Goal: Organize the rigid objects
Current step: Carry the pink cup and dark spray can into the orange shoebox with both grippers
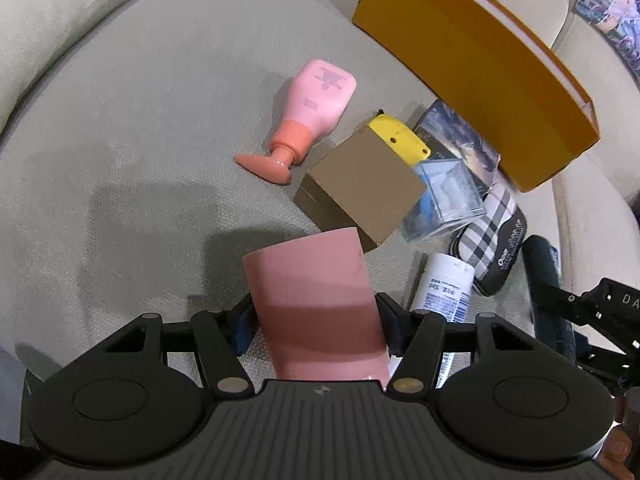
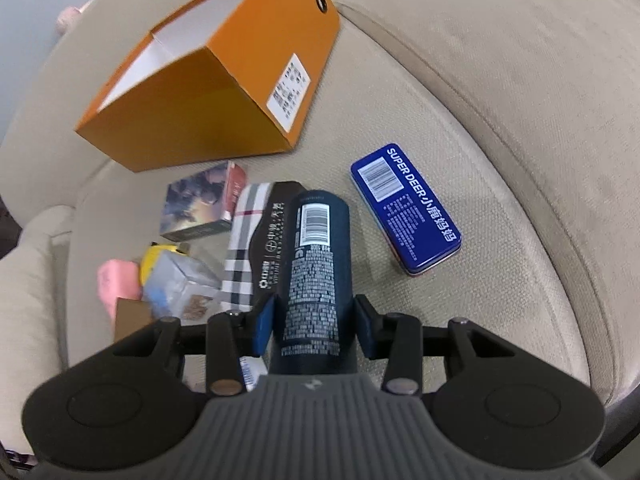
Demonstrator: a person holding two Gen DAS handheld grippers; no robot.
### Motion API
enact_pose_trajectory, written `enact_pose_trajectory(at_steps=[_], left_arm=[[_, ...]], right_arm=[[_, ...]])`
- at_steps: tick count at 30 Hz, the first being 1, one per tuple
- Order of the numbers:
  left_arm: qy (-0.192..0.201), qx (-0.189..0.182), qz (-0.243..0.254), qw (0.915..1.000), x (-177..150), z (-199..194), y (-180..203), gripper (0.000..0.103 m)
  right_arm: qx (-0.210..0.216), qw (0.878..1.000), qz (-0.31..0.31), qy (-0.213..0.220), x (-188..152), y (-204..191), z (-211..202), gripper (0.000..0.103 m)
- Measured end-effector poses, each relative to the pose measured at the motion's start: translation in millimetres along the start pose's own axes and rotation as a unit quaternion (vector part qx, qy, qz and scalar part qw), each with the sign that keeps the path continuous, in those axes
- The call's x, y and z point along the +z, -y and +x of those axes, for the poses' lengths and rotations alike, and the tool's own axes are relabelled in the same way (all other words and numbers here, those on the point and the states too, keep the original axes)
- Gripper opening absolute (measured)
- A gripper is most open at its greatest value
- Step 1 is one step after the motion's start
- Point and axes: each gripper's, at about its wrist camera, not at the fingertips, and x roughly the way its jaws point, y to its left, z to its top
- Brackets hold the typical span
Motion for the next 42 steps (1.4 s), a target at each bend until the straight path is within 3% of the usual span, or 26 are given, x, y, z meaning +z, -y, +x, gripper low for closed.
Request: enact_pose_trajectory(at_steps=[15, 29, 35, 42], left_arm=[[0.012, -0.022, -0.011, 0.9996, 10, -18, -6, 0.070], [0.023, -0.037, -0.001, 0.9990, 16, -38, -2, 0.070], [0.071, -0.060, 0.023, 0.9954, 41, -76, 15, 0.070], [0.104, -0.074, 0.021, 0.9916, 90, -85, 29, 0.070]], right_arm=[[0.094, 0.994, 0.046, 0.008, 2, 3, -30, 0.044], [0.187, 0.979, 0.086, -0.001, 9, -10, -44, 0.044], [0.226, 0.970, 0.080, 0.037, 51, -37, -67, 0.044], [0.199, 0.976, 0.050, 0.072, 141, -89, -51, 0.044]])
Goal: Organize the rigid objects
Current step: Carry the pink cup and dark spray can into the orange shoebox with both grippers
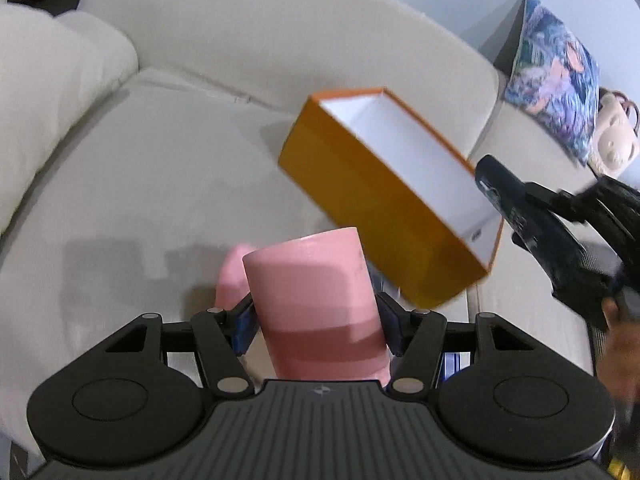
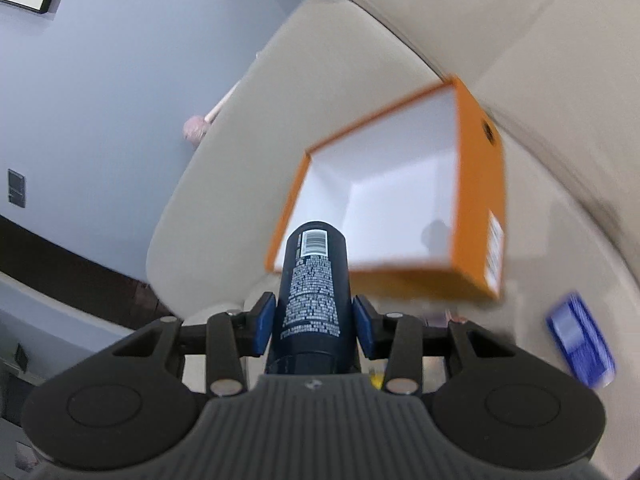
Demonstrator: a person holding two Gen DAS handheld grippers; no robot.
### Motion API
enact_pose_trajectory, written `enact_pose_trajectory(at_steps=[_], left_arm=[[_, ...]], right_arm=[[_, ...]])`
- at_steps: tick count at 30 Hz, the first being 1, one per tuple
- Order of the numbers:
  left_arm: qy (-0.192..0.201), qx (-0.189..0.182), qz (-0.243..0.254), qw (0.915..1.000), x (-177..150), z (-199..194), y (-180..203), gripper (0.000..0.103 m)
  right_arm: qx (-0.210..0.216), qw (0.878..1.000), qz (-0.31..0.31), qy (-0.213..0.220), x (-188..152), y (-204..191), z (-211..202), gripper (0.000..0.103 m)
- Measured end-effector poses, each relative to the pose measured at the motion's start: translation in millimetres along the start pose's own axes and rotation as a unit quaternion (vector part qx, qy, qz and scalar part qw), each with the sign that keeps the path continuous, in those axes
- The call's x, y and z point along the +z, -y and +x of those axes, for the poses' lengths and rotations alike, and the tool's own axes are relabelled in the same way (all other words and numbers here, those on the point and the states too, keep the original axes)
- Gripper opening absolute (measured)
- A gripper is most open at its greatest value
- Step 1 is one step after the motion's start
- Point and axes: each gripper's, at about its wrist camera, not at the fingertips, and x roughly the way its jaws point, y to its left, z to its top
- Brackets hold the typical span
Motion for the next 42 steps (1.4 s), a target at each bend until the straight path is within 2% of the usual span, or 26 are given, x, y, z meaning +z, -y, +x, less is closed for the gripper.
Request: enact_pose_trajectory(at_steps=[2, 6, 10, 14, 17, 21, 25, 28, 31, 33, 35, 38, 42], left_arm=[[0.001, -0.004, -0.008, 1.0000, 4, 3, -1, 0.070], [-0.021, -0.013, -0.023, 0.9994, 8, 15, -2, 0.070], [-0.020, -0.018, -0.019, 0.9995, 12, 16, -3, 0.070], [-0.012, -0.024, -0.020, 0.9995, 17, 11, -6, 0.070], [-0.007, -0.031, -0.021, 0.9993, 23, 8, -9, 0.070], [0.000, -0.033, -0.021, 0.9992, 41, 8, -6, 0.070], [0.032, -0.025, 0.030, 0.9987, 83, 18, 21, 0.068], [0.046, -0.019, 0.066, 0.9966, 116, 41, 45, 0.068], [0.027, -0.021, 0.098, 0.9946, 144, 77, 72, 0.068], [0.011, -0.010, 0.131, 0.9913, 154, 105, 90, 0.068], [-0.018, 0.006, 0.150, 0.9885, 158, 138, 103, 0.068], [-0.051, 0.027, 0.162, 0.9850, 157, 180, 112, 0.068], [-0.085, 0.060, 0.202, 0.9739, 148, 225, 119, 0.067]], right_arm=[[-0.023, 1.000, -0.009, -0.003, 20, -6, 26, 0.044], [-0.077, 0.997, -0.018, -0.018, 51, -1, 85, 0.044], [-0.128, 0.991, -0.027, -0.041, 62, 10, 139, 0.044], [-0.193, 0.977, -0.070, -0.064, 65, 14, 183, 0.044], [-0.236, 0.963, -0.104, -0.083, 64, 14, 202, 0.044], [-0.251, 0.953, -0.135, -0.102, 59, 17, 205, 0.044], [-0.261, 0.946, -0.156, -0.113, 49, 17, 206, 0.044], [-0.269, 0.941, -0.166, -0.124, 41, 23, 212, 0.044], [-0.271, 0.938, -0.168, -0.134, 40, 28, 217, 0.043], [-0.272, 0.935, -0.177, -0.142, 40, 27, 219, 0.043], [-0.283, 0.926, -0.198, -0.153, 37, 26, 221, 0.043], [-0.286, 0.919, -0.214, -0.164, 37, 29, 225, 0.043], [-0.292, 0.909, -0.243, -0.173, 30, 28, 233, 0.043]])
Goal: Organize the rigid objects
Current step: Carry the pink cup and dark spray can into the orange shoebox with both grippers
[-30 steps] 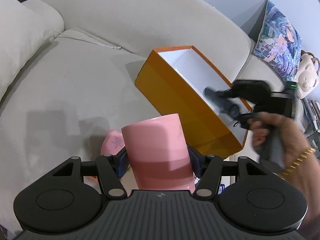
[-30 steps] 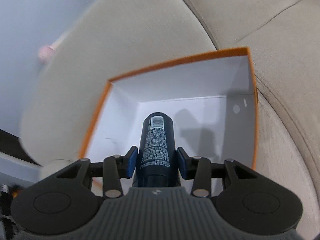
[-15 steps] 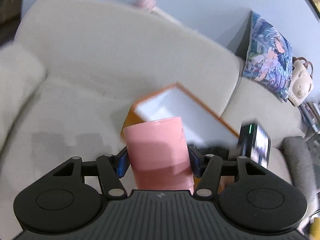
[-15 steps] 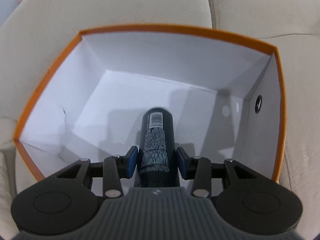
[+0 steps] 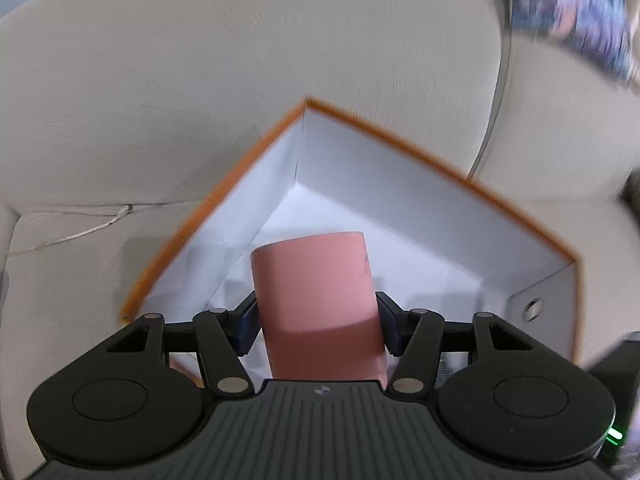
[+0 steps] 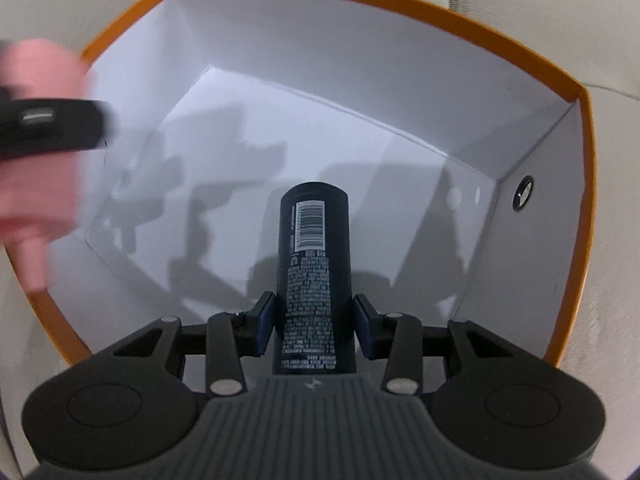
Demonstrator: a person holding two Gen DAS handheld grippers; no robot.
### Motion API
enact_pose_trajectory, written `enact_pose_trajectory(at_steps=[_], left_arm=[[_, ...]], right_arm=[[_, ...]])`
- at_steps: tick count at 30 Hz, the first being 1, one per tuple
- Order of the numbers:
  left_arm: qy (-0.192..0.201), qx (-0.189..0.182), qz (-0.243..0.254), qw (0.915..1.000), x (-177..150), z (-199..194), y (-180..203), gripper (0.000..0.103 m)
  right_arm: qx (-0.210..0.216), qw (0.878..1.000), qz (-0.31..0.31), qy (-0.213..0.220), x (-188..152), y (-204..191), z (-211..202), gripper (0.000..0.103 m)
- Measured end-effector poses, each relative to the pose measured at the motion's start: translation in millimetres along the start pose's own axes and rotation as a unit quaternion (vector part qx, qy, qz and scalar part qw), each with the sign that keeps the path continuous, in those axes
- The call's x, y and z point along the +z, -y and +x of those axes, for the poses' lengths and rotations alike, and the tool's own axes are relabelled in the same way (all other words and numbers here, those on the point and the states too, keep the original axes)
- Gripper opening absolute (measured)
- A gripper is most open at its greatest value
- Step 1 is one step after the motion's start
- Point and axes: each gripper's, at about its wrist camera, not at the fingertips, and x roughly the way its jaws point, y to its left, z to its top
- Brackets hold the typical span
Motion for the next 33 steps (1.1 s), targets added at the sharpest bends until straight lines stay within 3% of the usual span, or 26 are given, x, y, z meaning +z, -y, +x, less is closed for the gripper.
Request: enact_pose_trajectory(at_steps=[6, 12, 17, 24, 29, 33], left_arm=[[-0.055, 0.030, 0.058, 0.9963, -13, 48, 2, 0.067], [-0.089, 0.039, 0.061, 0.9934, -9, 56, -3, 0.067], [-0.154, 0.044, 0.039, 0.9864, -21, 66, -9, 0.067], [-0.215, 0.046, 0.001, 0.9756, -63, 59, -25, 0.062], [-0.229, 0.042, 0.002, 0.9726, -99, 51, -34, 0.062], [-0.239, 0.049, 0.002, 0.9697, -119, 44, -29, 0.062]], right_arm=[[-0.003, 1.000, -0.013, -0.005, 3, 2, 2, 0.043], [-0.017, 0.999, -0.034, -0.010, 0, 0, 0, 0.043], [-0.036, 0.996, -0.080, -0.024, -5, -6, 0, 0.043], [-0.046, 0.981, -0.186, -0.041, -13, -17, 2, 0.043], [-0.054, 0.963, -0.259, -0.042, -22, -30, 0, 0.043], [-0.051, 0.958, -0.276, -0.050, -30, -33, -3, 0.043]])
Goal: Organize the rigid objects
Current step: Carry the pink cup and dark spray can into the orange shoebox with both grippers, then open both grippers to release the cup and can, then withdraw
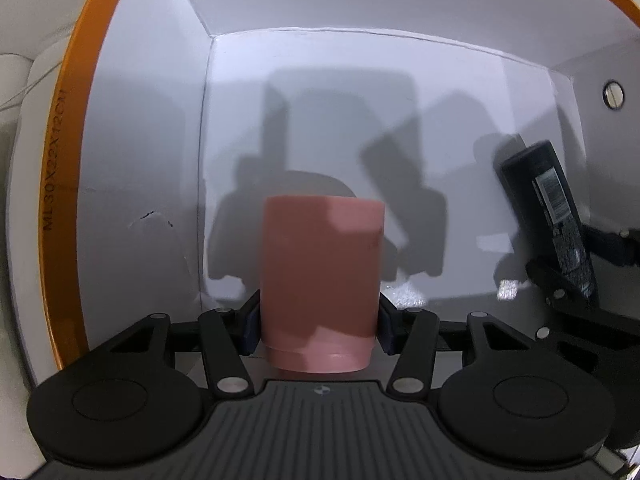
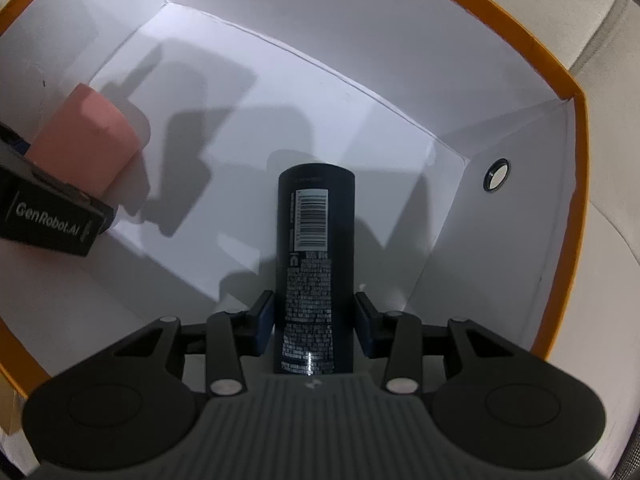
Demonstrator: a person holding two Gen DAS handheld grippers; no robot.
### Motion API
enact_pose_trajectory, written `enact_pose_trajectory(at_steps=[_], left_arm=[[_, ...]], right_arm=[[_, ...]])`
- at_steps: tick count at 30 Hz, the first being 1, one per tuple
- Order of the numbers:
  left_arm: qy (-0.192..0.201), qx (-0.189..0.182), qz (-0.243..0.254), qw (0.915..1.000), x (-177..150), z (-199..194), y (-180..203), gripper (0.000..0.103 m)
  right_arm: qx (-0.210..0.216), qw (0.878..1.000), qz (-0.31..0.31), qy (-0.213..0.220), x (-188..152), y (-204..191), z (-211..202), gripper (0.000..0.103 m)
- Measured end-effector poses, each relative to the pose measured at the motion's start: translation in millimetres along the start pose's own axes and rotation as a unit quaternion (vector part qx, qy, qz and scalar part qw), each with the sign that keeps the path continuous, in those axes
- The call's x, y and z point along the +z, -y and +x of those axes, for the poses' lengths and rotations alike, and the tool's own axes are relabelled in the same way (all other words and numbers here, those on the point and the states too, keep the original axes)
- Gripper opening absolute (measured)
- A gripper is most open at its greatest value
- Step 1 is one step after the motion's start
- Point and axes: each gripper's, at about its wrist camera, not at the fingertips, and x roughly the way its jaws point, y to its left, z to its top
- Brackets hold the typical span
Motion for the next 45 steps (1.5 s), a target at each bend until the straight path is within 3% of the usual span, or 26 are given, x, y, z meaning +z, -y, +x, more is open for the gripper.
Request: enact_pose_trajectory(at_steps=[6, 9, 13, 16, 22, 27, 31, 35, 40, 45], left_arm=[[-0.009, 0.000, -0.023, 0.9997, -7, 5, 0, 0.064], [-0.013, 0.004, -0.020, 0.9997, 4, 4, -7, 0.066], [-0.012, -0.004, -0.019, 0.9997, 7, 3, -8, 0.076], [-0.002, -0.006, -0.017, 0.9998, 16, -3, -13, 0.078], [0.041, -0.017, -0.027, 0.9986, 6, -24, -19, 0.078], [0.099, -0.029, -0.036, 0.9940, -12, -71, -23, 0.082], [0.176, 0.000, -0.023, 0.9841, -41, -117, -26, 0.086], [0.230, -0.004, -0.032, 0.9728, -75, -147, -27, 0.089], [0.260, -0.019, -0.043, 0.9645, -133, -166, -36, 0.089], [0.271, -0.024, -0.049, 0.9610, -187, -159, -43, 0.089]], right_arm=[[-0.007, 1.000, -0.003, -0.006, 10, 2, 2, 0.043], [-0.008, 1.000, 0.001, -0.009, 16, -2, 1, 0.044], [-0.004, 1.000, 0.006, -0.003, 20, -8, 3, 0.045], [-0.003, 1.000, 0.011, 0.011, 11, -7, -10, 0.050], [-0.030, 0.998, 0.000, 0.055, 6, -12, -21, 0.065], [-0.053, 0.994, 0.004, 0.094, 2, -6, -51, 0.073], [-0.047, 0.989, 0.035, 0.132, -13, 1, -91, 0.074], [-0.031, 0.981, 0.082, 0.172, -40, 4, -126, 0.078], [-0.032, 0.972, 0.113, 0.204, -89, -6, -152, 0.080], [-0.028, 0.964, 0.144, 0.224, -140, -16, -157, 0.082]])
